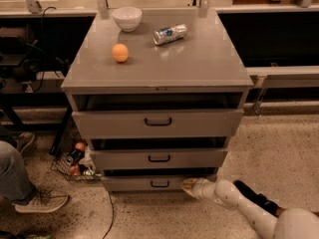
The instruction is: Close bottom drawer
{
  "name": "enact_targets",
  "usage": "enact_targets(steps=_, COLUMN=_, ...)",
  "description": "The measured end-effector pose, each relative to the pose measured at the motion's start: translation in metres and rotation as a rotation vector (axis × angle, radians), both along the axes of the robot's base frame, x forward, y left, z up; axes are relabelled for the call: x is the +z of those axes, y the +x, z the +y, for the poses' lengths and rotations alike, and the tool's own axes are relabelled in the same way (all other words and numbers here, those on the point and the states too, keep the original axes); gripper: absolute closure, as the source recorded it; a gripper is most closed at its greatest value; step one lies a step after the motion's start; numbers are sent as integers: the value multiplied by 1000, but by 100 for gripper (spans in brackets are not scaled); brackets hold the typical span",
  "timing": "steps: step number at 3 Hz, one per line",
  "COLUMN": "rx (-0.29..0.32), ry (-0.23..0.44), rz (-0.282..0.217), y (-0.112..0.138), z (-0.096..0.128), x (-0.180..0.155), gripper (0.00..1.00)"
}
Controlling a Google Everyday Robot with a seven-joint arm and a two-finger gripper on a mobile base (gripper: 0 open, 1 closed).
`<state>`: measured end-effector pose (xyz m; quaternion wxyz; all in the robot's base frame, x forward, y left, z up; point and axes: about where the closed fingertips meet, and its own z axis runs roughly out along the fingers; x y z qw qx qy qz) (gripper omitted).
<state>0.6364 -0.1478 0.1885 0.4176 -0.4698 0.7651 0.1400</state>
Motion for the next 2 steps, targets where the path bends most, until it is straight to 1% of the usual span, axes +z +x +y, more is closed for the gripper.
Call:
enact_targets(steps=1, rx=-78, ry=-4, rz=51, y=-56, z=-44, x=15, gripper=100)
enact_targets(steps=2, rx=-126, ry=11, rz=70, y=-100, z=-77, x=38, gripper=100)
